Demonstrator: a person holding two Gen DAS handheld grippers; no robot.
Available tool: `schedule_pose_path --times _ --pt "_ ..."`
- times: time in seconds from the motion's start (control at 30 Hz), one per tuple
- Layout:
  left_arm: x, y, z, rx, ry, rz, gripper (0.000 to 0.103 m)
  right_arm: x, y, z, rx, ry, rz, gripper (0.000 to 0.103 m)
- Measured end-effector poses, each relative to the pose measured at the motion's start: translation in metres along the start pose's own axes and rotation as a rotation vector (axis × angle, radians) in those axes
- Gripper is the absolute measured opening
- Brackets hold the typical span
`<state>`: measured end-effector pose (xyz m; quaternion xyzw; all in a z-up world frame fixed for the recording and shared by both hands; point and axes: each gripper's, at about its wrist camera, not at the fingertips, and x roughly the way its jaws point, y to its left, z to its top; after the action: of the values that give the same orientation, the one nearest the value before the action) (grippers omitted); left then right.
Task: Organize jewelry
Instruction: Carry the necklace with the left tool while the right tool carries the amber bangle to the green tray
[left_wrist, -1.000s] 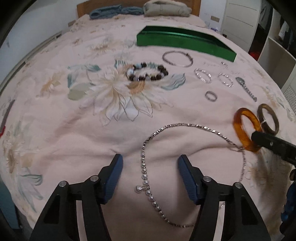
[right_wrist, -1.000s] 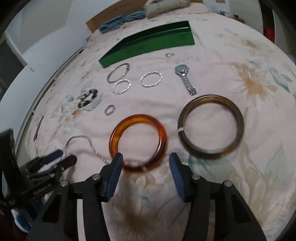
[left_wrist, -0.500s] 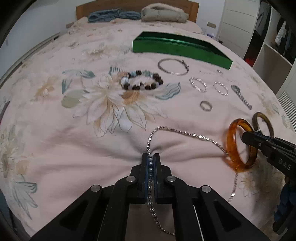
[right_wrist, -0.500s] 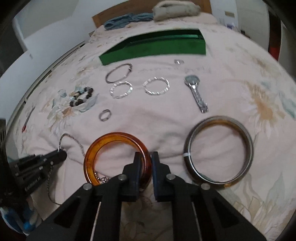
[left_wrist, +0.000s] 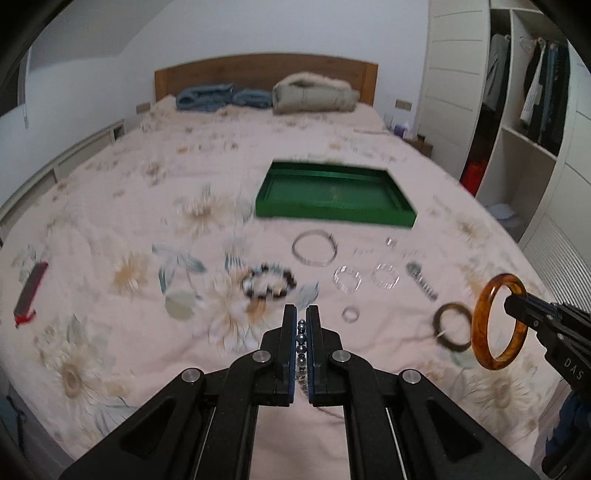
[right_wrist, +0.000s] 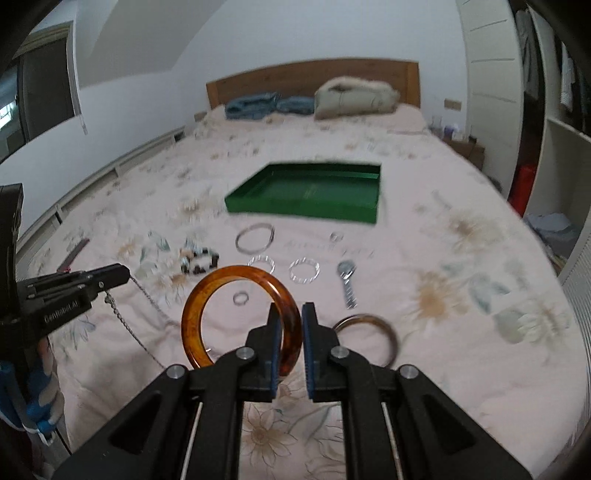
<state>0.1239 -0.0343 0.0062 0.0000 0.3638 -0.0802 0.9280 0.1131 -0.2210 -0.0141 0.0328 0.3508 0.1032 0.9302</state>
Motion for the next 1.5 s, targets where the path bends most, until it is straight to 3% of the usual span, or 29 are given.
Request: schedule_pose_path --times 0.17,0.33,0.53,0.63,0.77,1.0,1.13,1.27,1.5 --pt "-0.025 -0.007 0.036 0.009 -0.053 -0.017 0.004 -0.028 -0.003 0.018 -0.007 -0.052 -0.009 0.009" --pt "-0.049 -0.013 0.091 0.008 -0.106 -0.034 0.004 -0.052 -0.007 0.053 -0.014 -0.104 -0.012 0.009" --pt "-0.064 -0.017 0.167 -0.011 -0.148 -0.043 0.004 -0.072 -0.009 0.121 -0.04 -0.167 -0.047 0.009" --pt "-0.053 -0.02 0.201 -0.028 -0.128 -0.07 0.004 -0.079 -0.008 0.162 -0.045 -0.204 -0.063 0.009" --pt "-0.033 -0.029 0.237 0.009 -0.161 -0.034 0.004 -0.076 -0.008 0.21 -0.051 -0.253 -0.094 0.009" --pt "0.037 -0.028 0.284 0.028 -0.151 -0.008 0.004 -0.004 -0.023 0.24 -0.02 -0.233 -0.118 0.01" --pt "0.1 -0.019 0.297 0.021 -0.117 0.011 0.004 0.057 -0.037 0.248 0.002 -0.197 -0.126 0.01" --pt "0.185 -0.008 0.285 0.015 -0.014 0.016 0.004 0.137 -0.053 0.244 0.034 -0.122 -0.122 0.01" --pt "0.316 0.0 0.233 0.009 0.178 0.022 0.004 0.282 -0.073 0.189 0.077 0.097 -0.107 0.01"
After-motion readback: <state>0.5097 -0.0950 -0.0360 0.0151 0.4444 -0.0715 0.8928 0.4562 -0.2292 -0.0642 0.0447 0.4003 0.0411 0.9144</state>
